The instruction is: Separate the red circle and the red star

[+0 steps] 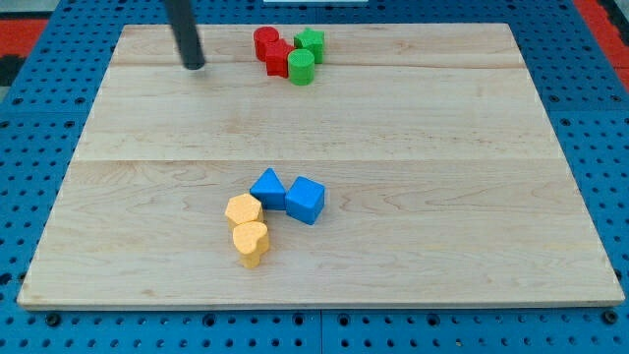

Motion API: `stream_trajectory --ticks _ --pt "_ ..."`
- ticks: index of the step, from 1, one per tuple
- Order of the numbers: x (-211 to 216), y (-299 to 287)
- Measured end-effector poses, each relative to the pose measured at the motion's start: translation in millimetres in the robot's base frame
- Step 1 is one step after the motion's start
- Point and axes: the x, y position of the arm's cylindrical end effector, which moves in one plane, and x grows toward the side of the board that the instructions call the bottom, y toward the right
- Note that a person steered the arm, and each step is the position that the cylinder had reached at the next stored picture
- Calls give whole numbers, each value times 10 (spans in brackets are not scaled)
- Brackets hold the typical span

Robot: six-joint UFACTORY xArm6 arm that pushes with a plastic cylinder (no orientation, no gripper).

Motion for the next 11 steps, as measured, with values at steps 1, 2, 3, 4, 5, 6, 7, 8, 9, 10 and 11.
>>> stream_trajectory --ticks 1,2,3,4,5,6,7,8,9,10,11 --pt "-291 379" --pt "-534 471" --pt "-514 1173" --pt "-436 1644" --pt "-412 1877" --pt "-397 1583" --pt "-102 1695" --pt "134 1953" --pt "233 2001" --pt "202 2235" --pt "150 2770"
